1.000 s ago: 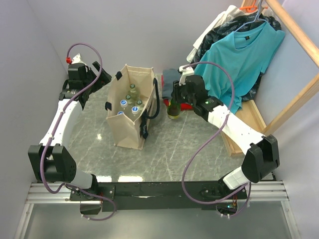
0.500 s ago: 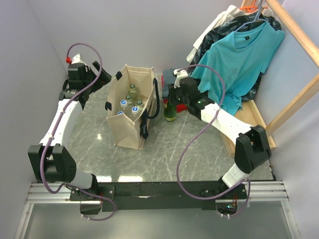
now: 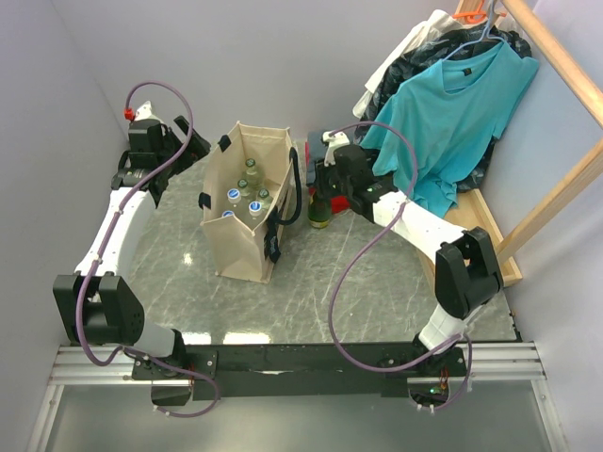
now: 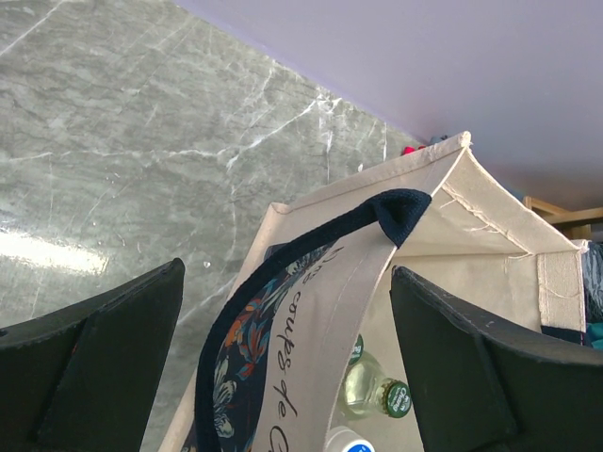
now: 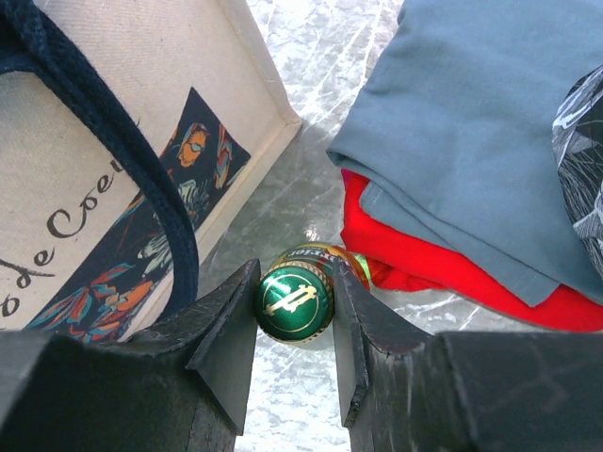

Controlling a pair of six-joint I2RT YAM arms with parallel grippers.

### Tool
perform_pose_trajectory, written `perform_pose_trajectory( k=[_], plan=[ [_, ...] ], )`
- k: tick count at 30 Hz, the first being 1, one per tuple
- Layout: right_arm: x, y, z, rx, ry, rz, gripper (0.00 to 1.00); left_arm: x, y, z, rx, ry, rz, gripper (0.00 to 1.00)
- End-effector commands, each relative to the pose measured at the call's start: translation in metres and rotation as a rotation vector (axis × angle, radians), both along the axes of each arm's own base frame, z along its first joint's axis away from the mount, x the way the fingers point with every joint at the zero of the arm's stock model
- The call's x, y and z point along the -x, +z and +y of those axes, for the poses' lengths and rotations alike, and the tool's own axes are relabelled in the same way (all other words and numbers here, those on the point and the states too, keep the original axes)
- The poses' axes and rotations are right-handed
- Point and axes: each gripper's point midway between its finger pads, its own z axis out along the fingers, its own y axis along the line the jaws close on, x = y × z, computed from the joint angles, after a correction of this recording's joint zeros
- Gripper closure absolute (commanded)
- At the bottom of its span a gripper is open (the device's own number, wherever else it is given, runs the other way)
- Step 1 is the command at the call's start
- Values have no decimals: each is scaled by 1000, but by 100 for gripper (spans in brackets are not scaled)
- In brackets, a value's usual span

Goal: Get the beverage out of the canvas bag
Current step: Place the drink at the center of the board.

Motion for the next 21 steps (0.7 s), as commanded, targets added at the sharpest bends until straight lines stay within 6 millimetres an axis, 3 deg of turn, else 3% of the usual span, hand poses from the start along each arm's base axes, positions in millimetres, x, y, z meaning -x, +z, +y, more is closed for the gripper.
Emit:
perform_pose_trajectory(
  k=[1, 7, 21],
  plan=[
    [-27, 96, 16, -135, -1, -252, 100, 1, 15, 1, -5, 9, -46, 4],
    [-30, 98, 19, -141, 2, -254, 100, 1, 16, 1, -4, 8, -49, 4],
    [-25, 84, 31, -117, 36, -202, 100, 0, 15, -1, -1, -1, -41, 4]
  ],
)
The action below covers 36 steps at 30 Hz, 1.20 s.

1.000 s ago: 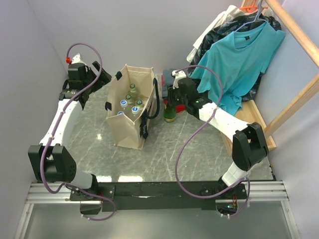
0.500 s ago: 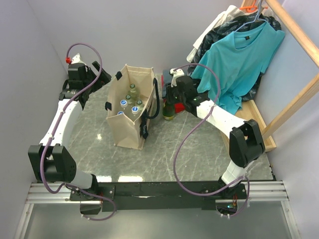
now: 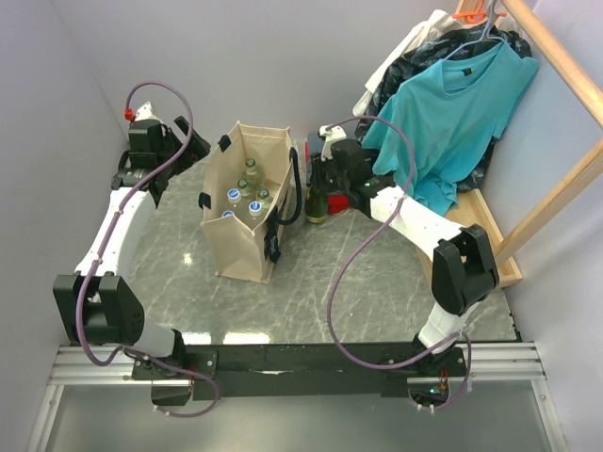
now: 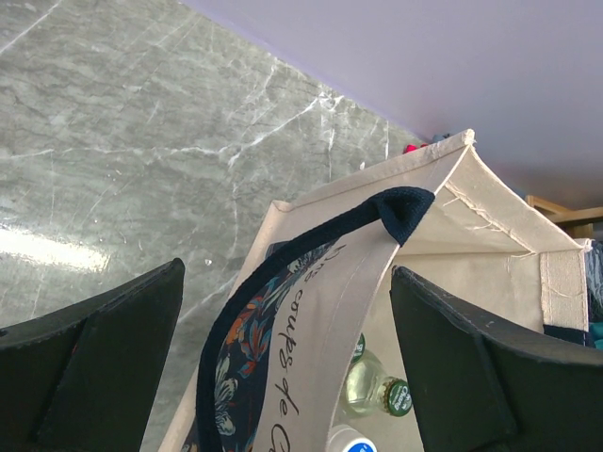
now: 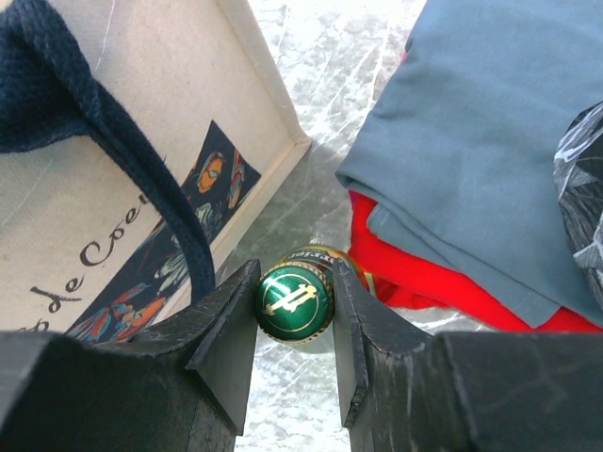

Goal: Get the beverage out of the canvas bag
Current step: Place the drink at the center of the board.

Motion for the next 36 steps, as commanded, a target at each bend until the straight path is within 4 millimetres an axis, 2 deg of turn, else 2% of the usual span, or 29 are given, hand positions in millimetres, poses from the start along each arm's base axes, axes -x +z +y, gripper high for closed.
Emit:
perform_pose_trajectory(
  k=[1, 7, 8, 18, 29, 31, 33, 36],
  plan=[
    [-18, 72, 20, -112, 21, -186, 100, -1, 16, -2, 1, -6, -47, 4],
    [-18, 71, 24, -114, 25, -181, 100, -1, 17, -1, 1, -1, -48, 4],
    [-16, 64, 23, -101, 26, -161, 100, -1, 17, 0, -2, 1, -51, 4],
    [-16, 55, 24, -97, 25, -145, 100, -1, 15, -3, 9, -9, -45, 4],
    [-7, 45, 28, -98, 63, -103, 100, -1, 16, -1, 0, 0, -45, 4],
    [-6, 44, 29, -97, 67, -97, 93, -1, 17, -1, 2, 1, -48, 4],
    [-5, 41, 30, -92, 69, -89, 94, -1, 17, -2, 3, -3, -50, 4],
    [-6, 40, 30, -87, 62, -85, 88, -1, 16, -3, 9, -8, -46, 4]
  ],
)
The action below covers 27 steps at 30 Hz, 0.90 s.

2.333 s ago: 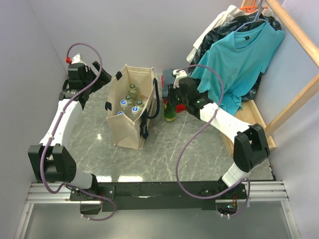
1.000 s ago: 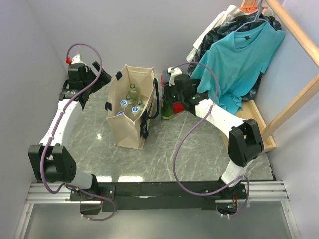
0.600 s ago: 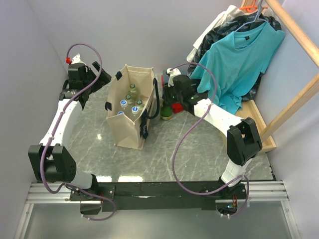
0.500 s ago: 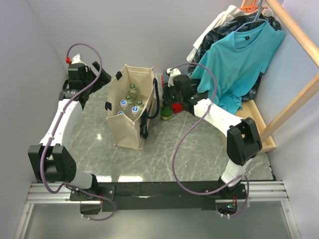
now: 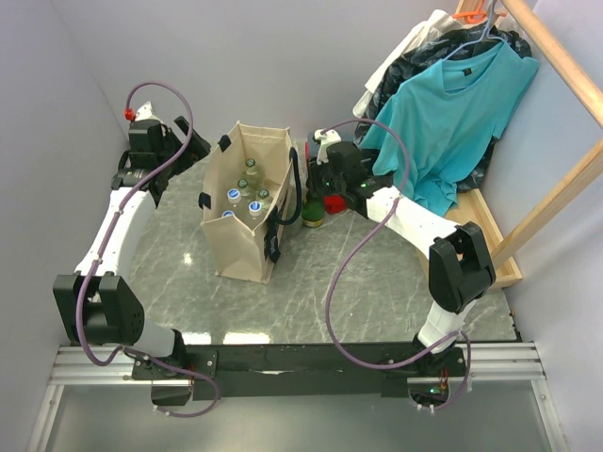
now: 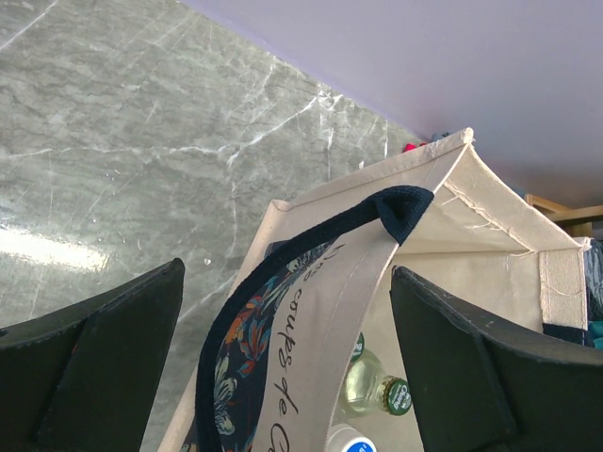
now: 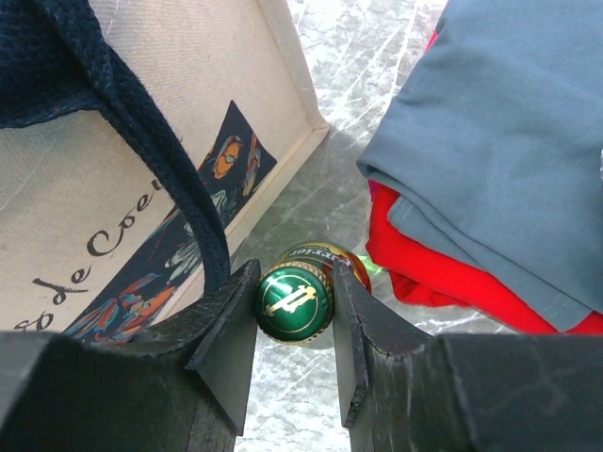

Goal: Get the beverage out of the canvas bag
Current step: Place the drink at the center of the board.

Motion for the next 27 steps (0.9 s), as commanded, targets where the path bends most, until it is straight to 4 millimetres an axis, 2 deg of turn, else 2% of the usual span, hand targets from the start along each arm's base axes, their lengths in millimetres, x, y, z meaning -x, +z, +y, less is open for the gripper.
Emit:
perform_pose_trajectory(
  k=[1, 2, 5, 6, 13, 14, 15, 18, 20, 24, 27],
  plan=[
    [-12, 53, 20, -93, 21, -122, 85, -1, 16, -2, 7, -4, -48, 4],
    [-11, 52, 21, -89, 23, -118, 79, -1, 16, -2, 5, -5, -50, 4],
    [-11, 51, 20, -82, 21, -118, 75, 0, 16, -2, 6, -3, -50, 4],
    [-10, 50, 22, -82, 28, -115, 64, 0, 16, -2, 7, -2, -51, 4],
    [-10, 50, 20, -73, 15, -121, 57, -1, 15, -2, 8, -4, -48, 4],
    [-11, 50, 20, -70, 11, -121, 55, 0, 16, -3, 9, -6, -50, 4],
    [-10, 49, 20, -68, 11, -120, 46, 0, 16, -3, 8, -7, -50, 4],
    [-9, 48, 21, -66, 12, -117, 45, 0, 16, -2, 9, -5, -51, 4],
    [-11, 46, 18, -51, -9, -119, 34, 0, 16, -3, 11, -7, -51, 4],
    [-10, 46, 16, -42, -18, -120, 34, 1, 16, -2, 6, -4, -51, 4],
    [-10, 55, 12, -38, -40, -143, 33, 1, 16, -2, 3, -1, -51, 4]
  ],
)
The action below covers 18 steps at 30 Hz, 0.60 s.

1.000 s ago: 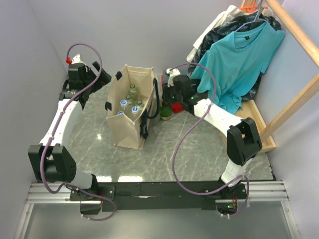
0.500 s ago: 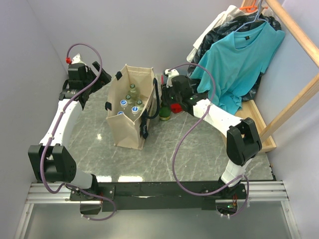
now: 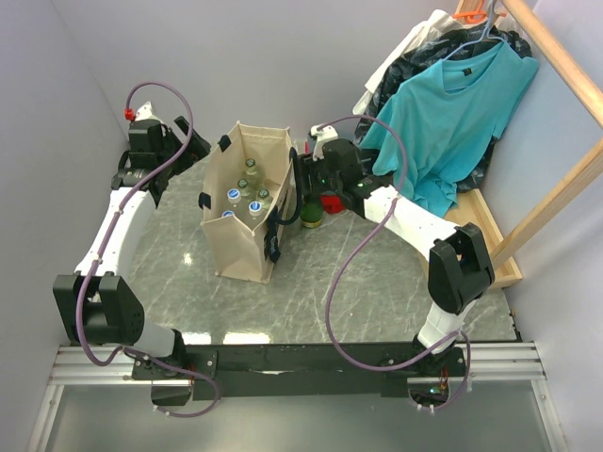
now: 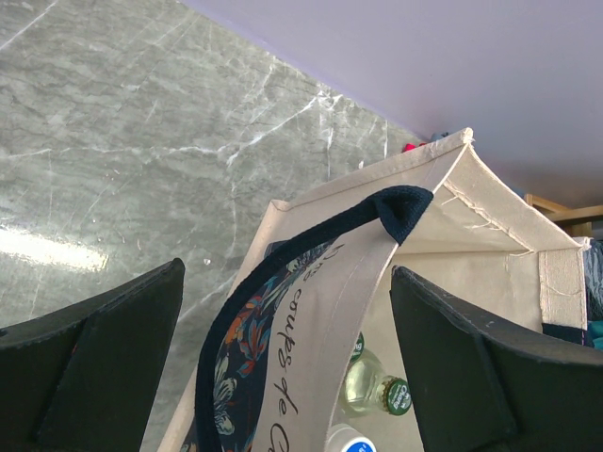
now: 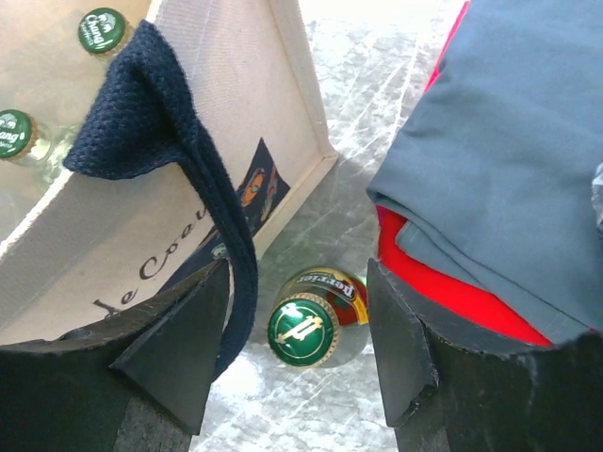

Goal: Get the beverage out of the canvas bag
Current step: Place the drink at the center of the board.

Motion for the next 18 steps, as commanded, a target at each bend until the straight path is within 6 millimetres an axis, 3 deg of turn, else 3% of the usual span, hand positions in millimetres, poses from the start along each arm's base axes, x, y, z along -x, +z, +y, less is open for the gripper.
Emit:
perform_pose_trajectory(
  k=[1, 5, 18],
  plan=[
    [-7, 40, -2, -24, -44, -100, 32, 1, 17, 0, 3, 5, -51, 4],
    [-9, 54, -11, -22, -101, -135, 32, 2, 17, 5, -2, 39, -40, 4],
    [-5, 120, -34, -33, -193, -240, 15, 4, 20, 11, -8, 77, -42, 4]
  ],
)
